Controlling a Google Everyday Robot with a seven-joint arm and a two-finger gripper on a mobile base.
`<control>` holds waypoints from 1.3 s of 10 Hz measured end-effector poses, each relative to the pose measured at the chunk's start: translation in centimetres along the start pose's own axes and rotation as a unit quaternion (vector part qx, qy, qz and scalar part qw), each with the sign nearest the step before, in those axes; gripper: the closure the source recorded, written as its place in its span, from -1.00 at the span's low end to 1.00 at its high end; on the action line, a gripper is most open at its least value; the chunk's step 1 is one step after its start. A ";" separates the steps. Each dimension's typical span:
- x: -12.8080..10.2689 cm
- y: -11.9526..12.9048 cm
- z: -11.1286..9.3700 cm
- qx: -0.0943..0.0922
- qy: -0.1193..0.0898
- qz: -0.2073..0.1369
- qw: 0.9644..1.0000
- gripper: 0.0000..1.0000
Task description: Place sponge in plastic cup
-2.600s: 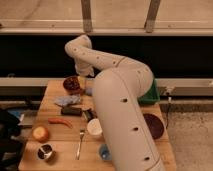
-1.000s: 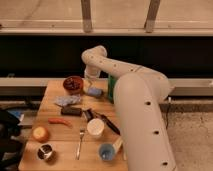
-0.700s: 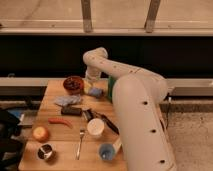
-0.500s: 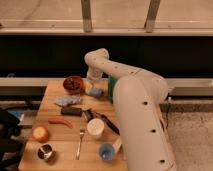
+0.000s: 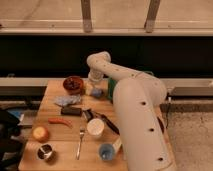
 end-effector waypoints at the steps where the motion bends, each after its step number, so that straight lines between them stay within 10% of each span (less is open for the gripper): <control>1: -0.3 -0.1 0.3 0.000 -0.006 -0.003 1.000 -0.38; 13: -2.0 0.4 2.6 -0.026 -0.027 -0.043 0.998 -0.38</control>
